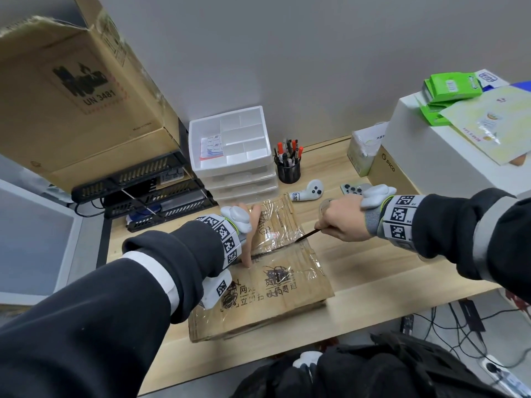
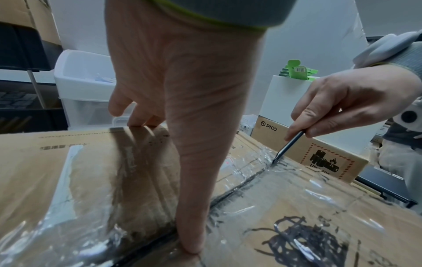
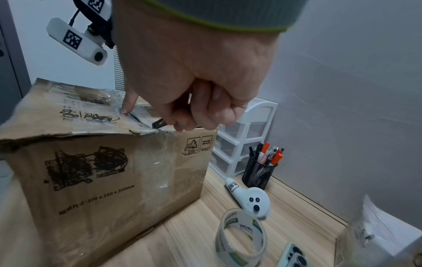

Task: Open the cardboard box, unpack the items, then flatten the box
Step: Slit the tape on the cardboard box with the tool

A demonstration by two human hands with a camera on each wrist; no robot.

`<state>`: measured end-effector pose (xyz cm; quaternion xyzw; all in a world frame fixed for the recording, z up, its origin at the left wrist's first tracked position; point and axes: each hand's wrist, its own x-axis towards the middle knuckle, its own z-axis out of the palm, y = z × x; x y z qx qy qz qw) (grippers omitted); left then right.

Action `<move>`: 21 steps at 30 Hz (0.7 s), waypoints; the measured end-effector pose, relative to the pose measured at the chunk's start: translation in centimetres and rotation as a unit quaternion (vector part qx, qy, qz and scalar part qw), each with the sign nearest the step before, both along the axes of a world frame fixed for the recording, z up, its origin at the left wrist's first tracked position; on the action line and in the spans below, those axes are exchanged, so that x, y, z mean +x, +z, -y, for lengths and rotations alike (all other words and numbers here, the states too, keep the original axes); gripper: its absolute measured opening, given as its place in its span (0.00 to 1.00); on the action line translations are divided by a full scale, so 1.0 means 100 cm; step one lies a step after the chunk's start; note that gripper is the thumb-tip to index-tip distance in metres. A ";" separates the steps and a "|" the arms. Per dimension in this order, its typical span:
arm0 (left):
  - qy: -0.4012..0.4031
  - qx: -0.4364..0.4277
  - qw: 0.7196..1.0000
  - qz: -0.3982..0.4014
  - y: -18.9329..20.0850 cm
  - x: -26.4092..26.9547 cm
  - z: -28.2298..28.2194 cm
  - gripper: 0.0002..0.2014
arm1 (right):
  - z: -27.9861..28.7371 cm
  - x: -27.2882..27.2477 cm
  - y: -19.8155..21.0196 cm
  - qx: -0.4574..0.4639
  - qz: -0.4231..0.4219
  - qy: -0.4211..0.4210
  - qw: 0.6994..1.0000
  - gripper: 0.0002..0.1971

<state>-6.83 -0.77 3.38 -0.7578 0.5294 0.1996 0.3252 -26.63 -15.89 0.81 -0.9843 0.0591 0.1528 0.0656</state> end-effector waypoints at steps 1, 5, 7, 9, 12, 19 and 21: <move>0.002 -0.002 1.000 -0.002 -0.003 0.002 0.001 0.62 | 0.002 -0.003 -0.001 0.001 0.004 0.002 1.000 0.16; 0.021 0.003 0.999 -0.025 -0.013 0.006 0.004 0.48 | 0.007 -0.011 -0.002 -0.009 0.016 -0.004 1.000 0.15; 0.020 -0.001 1.000 -0.024 -0.010 0.004 0.005 0.51 | 0.009 -0.014 -0.002 -0.011 0.020 -0.010 1.000 0.14; -0.014 0.005 1.000 0.000 -0.008 0.003 0.006 0.57 | 0.012 -0.019 -0.001 0.002 0.029 -0.013 1.000 0.14; 0.012 -0.007 1.000 -0.009 -0.008 0.005 0.009 0.44 | 0.018 -0.026 0.000 0.003 0.041 -0.008 0.999 0.14; -0.011 -0.058 0.998 -0.011 -0.013 0.005 0.021 0.55 | 0.023 -0.047 -0.012 0.029 -0.003 -0.117 0.993 0.08; -0.028 -0.104 0.994 -0.018 -0.017 0.003 0.025 0.54 | 0.020 -0.051 -0.015 0.084 -0.020 -0.189 0.978 0.07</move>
